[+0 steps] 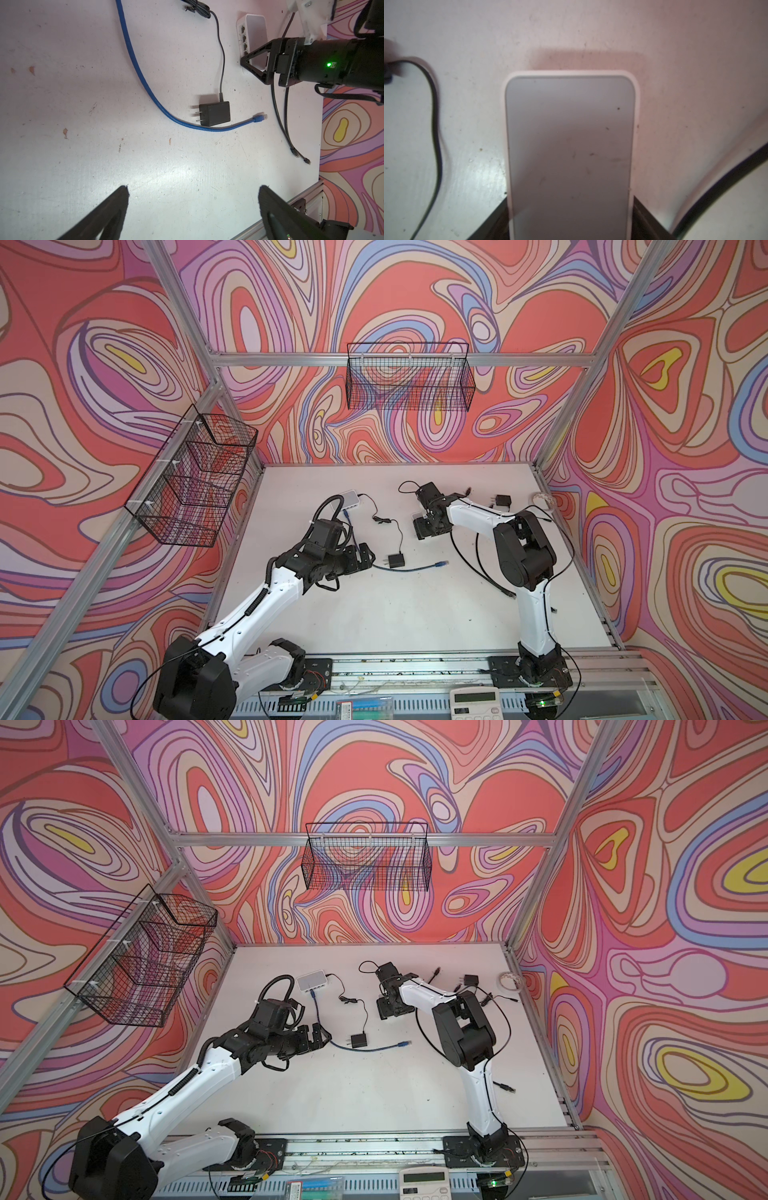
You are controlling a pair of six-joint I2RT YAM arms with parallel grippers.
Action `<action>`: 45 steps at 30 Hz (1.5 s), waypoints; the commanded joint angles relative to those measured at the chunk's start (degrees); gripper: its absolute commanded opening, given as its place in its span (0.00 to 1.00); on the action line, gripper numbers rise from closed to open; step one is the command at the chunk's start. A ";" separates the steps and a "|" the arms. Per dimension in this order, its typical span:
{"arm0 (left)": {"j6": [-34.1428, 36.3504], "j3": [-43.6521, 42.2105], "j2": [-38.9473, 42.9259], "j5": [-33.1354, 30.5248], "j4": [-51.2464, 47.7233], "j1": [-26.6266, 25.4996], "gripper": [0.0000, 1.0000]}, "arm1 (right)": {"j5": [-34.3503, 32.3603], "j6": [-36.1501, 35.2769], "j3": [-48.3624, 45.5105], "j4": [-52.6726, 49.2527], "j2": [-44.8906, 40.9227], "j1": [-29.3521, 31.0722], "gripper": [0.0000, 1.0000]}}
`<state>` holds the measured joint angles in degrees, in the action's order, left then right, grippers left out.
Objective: Insert the plug into the switch port
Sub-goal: 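Lower the right gripper and close it on the second white switch, then lift the switch toward the left gripper while the left gripper reaches for it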
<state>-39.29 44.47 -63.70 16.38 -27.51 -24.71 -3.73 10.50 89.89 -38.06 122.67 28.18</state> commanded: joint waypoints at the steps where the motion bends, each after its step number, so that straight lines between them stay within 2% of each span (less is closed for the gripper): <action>1: -0.72 -0.87 2.94 -0.89 1.00 -0.08 0.99 | 0.12 -0.86 -0.78 -1.83 2.43 -0.04 0.47; 5: -1.23 -3.06 5.23 0.10 2.30 -0.08 1.00 | 2.93 -2.46 -0.60 -0.55 1.04 -0.02 0.40; 11: -3.68 -7.44 10.10 1.16 8.79 0.05 1.00 | 14.50 -4.17 -5.98 7.91 -10.67 0.06 0.34; 17: -8.36 -8.58 12.02 5.45 15.52 0.20 1.00 | 20.34 0.00 -11.16 11.47 -19.55 0.76 0.34; 22: -10.92 -8.84 11.96 9.03 21.67 0.25 1.00 | 26.82 7.27 -17.46 15.43 -26.40 3.41 0.35; 32: -13.67 -10.51 7.04 10.73 32.13 0.26 0.98 | 22.04 13.59 -23.98 20.92 -31.59 14.49 0.35; 39: -15.56 -12.11 3.96 10.85 37.65 0.27 0.95 | 20.55 16.13 -25.13 24.15 -32.23 18.31 0.34; 45: -17.17 -13.85 2.72 12.09 40.82 0.27 0.87 | 17.41 15.67 -23.57 23.77 -31.55 20.80 0.34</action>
<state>-54.87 31.66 -60.77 27.31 9.26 -24.64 16.25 26.02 64.82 -16.03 92.68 47.81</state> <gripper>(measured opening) 0.892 0.735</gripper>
